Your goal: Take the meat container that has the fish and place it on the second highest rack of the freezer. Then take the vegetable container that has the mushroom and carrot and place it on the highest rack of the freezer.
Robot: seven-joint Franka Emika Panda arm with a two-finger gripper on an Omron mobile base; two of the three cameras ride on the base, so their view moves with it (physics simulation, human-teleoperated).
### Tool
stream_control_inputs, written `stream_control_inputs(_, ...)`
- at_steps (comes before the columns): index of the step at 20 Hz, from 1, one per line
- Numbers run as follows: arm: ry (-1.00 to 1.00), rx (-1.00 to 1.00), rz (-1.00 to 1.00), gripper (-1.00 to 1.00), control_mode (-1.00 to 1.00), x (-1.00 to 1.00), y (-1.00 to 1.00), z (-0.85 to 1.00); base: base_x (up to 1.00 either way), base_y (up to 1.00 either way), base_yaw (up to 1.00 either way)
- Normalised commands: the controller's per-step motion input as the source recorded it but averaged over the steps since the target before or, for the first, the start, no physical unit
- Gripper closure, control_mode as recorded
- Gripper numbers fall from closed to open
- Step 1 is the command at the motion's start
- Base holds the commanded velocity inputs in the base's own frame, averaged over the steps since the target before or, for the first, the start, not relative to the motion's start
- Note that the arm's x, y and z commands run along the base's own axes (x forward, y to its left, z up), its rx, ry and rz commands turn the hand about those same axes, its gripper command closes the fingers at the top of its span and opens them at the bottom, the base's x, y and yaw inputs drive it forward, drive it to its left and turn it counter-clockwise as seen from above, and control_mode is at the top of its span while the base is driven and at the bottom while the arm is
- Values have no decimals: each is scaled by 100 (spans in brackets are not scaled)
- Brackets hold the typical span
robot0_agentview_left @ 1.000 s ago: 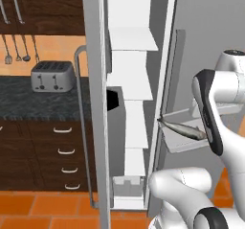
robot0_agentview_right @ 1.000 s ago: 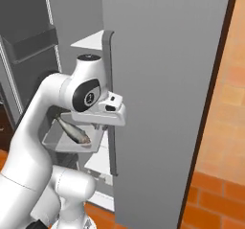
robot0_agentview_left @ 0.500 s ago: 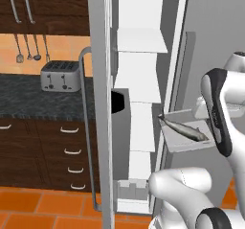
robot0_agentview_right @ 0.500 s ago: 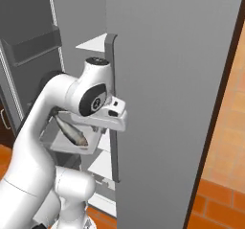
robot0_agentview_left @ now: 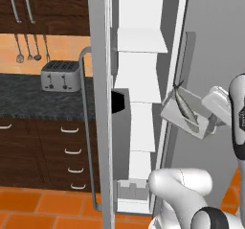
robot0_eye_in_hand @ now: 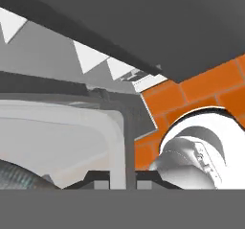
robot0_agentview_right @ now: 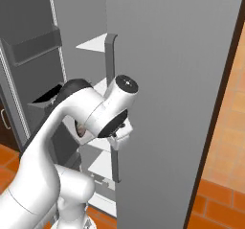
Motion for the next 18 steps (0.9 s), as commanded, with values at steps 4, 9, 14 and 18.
stream_control_inputs(4, 11, 44, -44, 100, -100, 33, 52, 0, 0, 0, 0)
stream_control_inputs(9, 6, 0, -25, 100, -100, 56, 76, -19, 0, 0, 0)
stream_control_inputs(14, 0, 2, -36, 100, -100, 65, 31, -15, 0, 0, 0)
stream_control_inputs(18, 0, 9, -26, 100, -100, 61, 12, 0, 0, 0, 0)
